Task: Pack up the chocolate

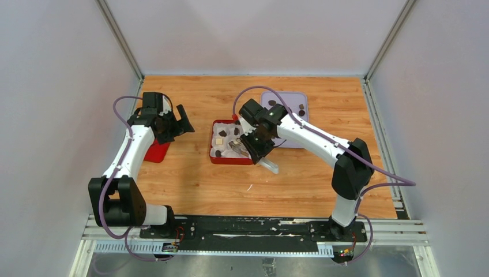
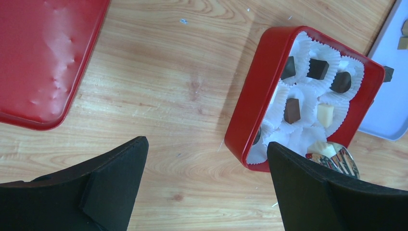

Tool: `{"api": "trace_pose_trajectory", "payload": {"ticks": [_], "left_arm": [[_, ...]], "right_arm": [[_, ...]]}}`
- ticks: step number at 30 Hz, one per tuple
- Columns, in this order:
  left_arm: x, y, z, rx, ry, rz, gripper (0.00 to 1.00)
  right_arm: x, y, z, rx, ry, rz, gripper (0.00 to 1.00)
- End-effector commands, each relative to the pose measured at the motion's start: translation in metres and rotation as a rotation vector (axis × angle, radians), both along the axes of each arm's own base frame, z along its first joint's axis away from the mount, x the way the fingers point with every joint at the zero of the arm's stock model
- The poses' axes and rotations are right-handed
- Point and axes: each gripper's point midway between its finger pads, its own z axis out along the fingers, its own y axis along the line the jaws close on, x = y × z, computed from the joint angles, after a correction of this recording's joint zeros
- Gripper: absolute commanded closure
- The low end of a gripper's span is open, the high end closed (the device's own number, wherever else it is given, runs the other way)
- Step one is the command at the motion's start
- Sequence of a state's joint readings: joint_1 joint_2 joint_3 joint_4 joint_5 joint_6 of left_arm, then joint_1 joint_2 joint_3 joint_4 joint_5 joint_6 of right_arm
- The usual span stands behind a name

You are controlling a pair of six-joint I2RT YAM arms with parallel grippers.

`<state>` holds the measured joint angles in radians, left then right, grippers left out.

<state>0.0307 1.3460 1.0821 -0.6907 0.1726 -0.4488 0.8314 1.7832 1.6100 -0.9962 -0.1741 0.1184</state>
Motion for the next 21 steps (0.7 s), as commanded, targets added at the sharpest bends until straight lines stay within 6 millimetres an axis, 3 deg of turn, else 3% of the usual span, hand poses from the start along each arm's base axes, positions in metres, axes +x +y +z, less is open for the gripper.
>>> {"api": "trace_pose_trajectory", "payload": {"ticks": [1,12,17,21], "left_arm": [[0.001,0.003,0.005,0.008,-0.014,0.008,0.0],[0.003,0.002,0.002,0.005,-0.006,0.0,0.0],[0.004,0.002,0.002,0.004,-0.006,-0.002,0.0],[0.004,0.002,0.003,0.004,-0.008,-0.001,0.0]], "right_arm": [[-0.014,0.006,-0.003,-0.002,0.05,0.035,0.95],[-0.025,0.009,-0.012,-0.022,0.104,0.078,0.9],[-0.024,0.009,-0.012,-0.03,0.101,0.081,0.75],[-0.023,0.009,-0.011,-0.031,0.096,0.082,0.72]]}}
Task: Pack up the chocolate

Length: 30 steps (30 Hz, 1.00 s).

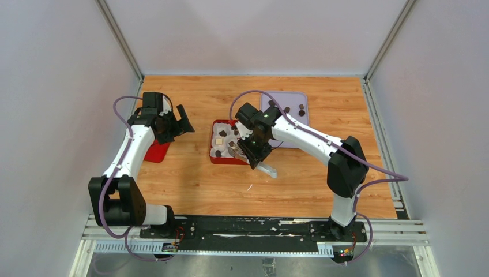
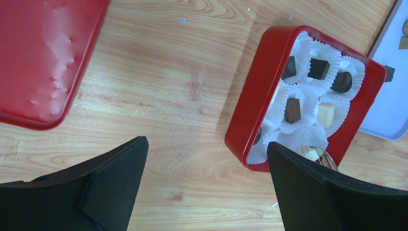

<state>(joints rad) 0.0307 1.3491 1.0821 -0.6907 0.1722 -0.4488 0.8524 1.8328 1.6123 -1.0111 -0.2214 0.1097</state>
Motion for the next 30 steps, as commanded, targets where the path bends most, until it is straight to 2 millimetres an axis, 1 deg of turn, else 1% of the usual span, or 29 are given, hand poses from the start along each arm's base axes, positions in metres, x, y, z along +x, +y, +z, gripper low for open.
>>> {"api": "trace_pose_trajectory", "payload": {"ticks": [1,7,15,30], "left_arm": [[0.0037,0.0018,0.0042,0.004,-0.012,-0.001,0.0],[0.0028,0.0014,0.0041,0.001,-0.012,0.0,0.0],[0.0012,0.0009,0.0046,-0.003,-0.014,0.003,0.0],[-0.0014,0.0005,0.0051,-0.004,-0.017,0.002,0.0]], "right_arm": [[-0.0092,0.0006,0.0043,-0.013,0.022,0.039,0.7],[-0.0092,0.0004,0.005,-0.014,0.02,0.043,0.65],[-0.0101,-0.0002,0.0049,-0.015,0.019,0.046,0.62],[-0.0093,-0.0005,0.0065,-0.016,0.01,0.045,0.61]]}}
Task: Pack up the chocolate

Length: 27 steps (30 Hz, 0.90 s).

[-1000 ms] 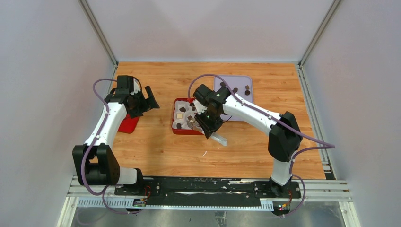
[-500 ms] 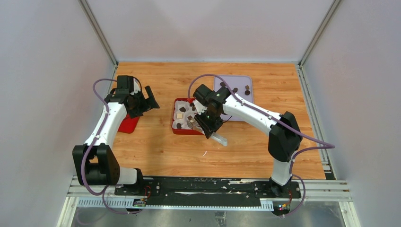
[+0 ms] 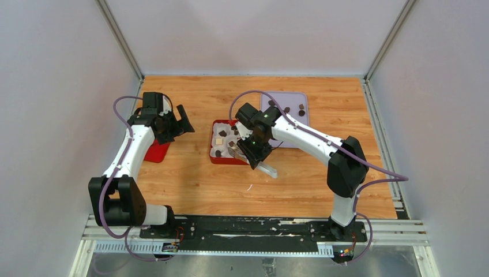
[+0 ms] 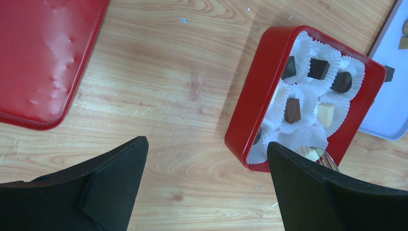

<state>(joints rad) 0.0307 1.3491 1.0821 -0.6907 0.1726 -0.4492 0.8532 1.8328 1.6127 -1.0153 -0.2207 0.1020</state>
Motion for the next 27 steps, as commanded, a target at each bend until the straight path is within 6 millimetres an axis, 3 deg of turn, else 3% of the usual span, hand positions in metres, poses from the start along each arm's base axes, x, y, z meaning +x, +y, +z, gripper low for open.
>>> {"api": "trace_pose_trajectory", "payload": {"ticks": [1,20,24,27], "left_arm": [[-0.002,0.001,0.005,-0.003,-0.018,0.002,0.0],[0.001,0.001,0.006,0.0,-0.02,0.004,0.0],[0.001,0.002,0.006,0.001,-0.019,0.005,0.0],[0.001,0.002,0.006,0.002,-0.02,0.006,0.0]], "right_arm": [[-0.009,0.001,0.006,-0.015,0.012,0.037,0.6],[-0.007,0.001,0.005,-0.023,0.006,0.047,0.57],[-0.005,0.001,0.008,-0.021,-0.01,0.044,0.63],[0.0,0.001,0.016,-0.01,-0.036,0.037,0.74]]}}
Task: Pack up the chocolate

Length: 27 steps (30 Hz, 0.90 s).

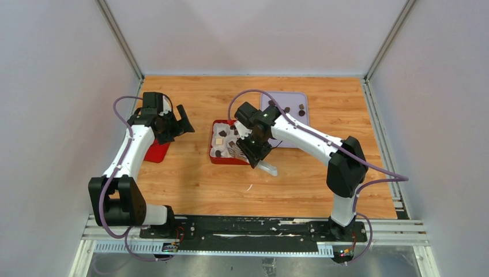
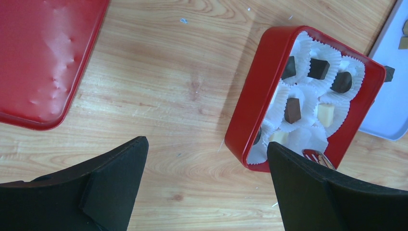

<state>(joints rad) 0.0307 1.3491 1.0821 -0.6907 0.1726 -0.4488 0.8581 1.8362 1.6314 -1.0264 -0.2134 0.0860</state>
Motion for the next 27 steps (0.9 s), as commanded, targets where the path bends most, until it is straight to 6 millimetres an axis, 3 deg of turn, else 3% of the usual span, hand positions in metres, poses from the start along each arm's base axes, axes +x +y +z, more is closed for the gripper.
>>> {"api": "trace_pose_trajectory", "payload": {"ticks": [1,7,11,15,19,22,27], "left_arm": [[0.001,0.002,0.006,0.002,-0.019,0.006,0.0],[0.001,0.002,0.006,0.002,-0.018,0.006,0.0],[0.001,0.002,0.007,0.003,-0.02,0.005,0.0],[0.0,0.002,0.006,0.006,-0.018,0.004,0.0],[0.0,0.003,0.006,0.009,-0.017,0.004,0.0],[0.0,0.003,0.008,0.011,-0.02,0.003,0.0],[-0.001,0.004,0.008,0.013,-0.021,0.005,0.0]], "right_arm": [[0.002,0.001,0.017,0.002,-0.034,0.018,0.8],[0.027,-0.003,0.061,0.086,-0.109,-0.032,0.95],[0.057,-0.036,0.076,0.095,-0.159,-0.169,1.0],[0.09,-0.097,0.063,0.017,-0.17,-0.413,1.0],[0.102,-0.148,0.035,-0.064,-0.114,-0.582,0.93],[0.108,-0.171,0.025,-0.122,-0.121,-0.635,0.8],[0.122,-0.183,0.013,-0.14,-0.119,-0.664,0.68]]}}
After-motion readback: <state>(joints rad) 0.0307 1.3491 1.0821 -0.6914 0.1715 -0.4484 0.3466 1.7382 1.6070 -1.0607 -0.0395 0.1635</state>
